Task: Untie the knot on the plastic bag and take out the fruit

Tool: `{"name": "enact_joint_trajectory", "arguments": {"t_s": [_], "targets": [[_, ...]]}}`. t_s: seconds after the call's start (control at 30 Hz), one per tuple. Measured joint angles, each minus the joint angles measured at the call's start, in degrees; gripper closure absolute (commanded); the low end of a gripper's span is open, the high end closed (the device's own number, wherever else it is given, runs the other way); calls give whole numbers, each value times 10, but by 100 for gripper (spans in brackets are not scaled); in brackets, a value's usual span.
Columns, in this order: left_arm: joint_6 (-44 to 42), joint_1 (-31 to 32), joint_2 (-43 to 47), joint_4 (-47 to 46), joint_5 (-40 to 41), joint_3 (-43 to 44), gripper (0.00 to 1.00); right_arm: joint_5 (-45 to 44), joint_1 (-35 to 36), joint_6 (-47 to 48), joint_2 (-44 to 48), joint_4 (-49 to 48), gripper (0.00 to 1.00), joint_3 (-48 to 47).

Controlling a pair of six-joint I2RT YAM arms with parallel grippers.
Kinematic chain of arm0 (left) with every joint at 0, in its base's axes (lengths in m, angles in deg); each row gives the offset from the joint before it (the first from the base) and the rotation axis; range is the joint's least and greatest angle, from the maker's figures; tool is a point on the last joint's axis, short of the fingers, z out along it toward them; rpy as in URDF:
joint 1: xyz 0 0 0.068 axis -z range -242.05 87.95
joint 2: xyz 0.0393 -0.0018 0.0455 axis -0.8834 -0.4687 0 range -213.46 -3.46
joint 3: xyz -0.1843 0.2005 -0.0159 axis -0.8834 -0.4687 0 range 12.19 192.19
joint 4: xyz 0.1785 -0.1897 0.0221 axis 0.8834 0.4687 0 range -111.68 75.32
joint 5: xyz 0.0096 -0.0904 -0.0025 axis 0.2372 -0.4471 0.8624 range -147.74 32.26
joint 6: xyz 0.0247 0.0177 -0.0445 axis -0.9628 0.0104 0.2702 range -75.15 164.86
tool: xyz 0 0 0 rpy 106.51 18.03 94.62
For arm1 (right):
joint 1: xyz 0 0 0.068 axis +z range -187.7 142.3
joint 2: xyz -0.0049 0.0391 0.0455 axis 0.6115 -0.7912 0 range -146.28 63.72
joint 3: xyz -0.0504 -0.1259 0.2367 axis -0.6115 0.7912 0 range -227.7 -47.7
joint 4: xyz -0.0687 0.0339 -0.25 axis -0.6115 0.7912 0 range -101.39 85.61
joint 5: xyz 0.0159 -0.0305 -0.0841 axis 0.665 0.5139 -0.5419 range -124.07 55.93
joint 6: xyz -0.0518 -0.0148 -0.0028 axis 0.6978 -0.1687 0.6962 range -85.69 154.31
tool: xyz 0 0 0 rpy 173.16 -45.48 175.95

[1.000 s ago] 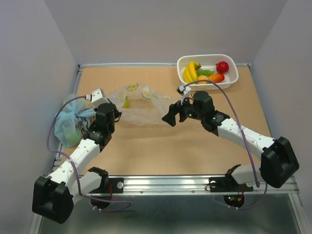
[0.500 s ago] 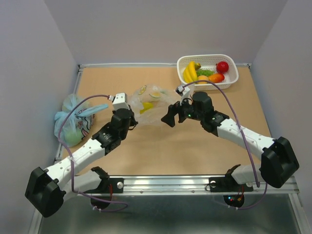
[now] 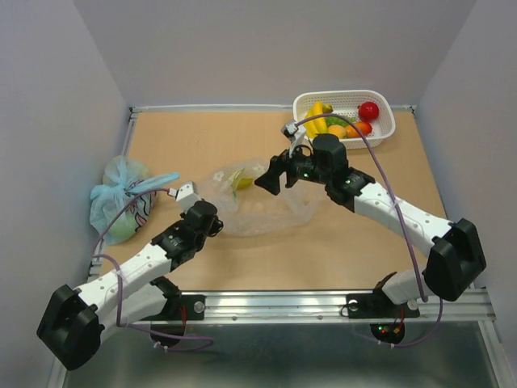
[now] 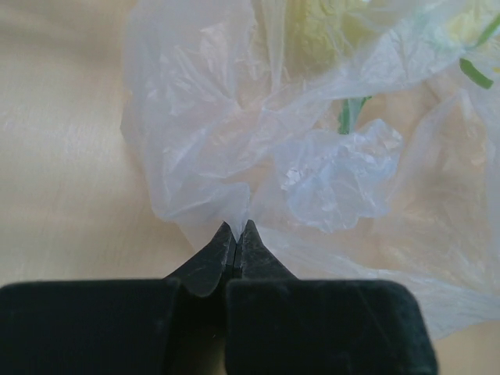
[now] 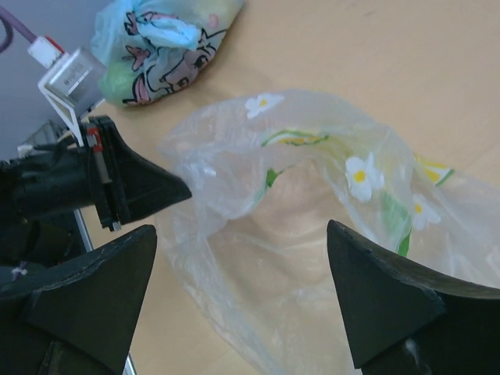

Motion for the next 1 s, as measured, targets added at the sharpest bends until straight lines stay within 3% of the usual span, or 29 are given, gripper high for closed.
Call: {"name": "enact_joint_trajectory", "arguments": {"t_s": [0.17, 0.33, 0.47, 0.83, 1.0], "targets": [[39, 0, 31, 16, 9, -5, 100, 3, 4, 26, -51, 17, 16, -56], [54, 0, 71, 23, 26, -5, 100, 0, 17, 77, -115, 53, 36, -77], [58, 0, 90, 35, 35, -5, 100, -10, 37, 124, -148, 90, 39, -77], [58, 0, 113, 61, 26, -5, 100, -93, 72, 220, -268, 107, 38, -143], [51, 0, 119, 68, 19, -5, 100, -119, 72, 247, -322, 104, 25, -194]]}}
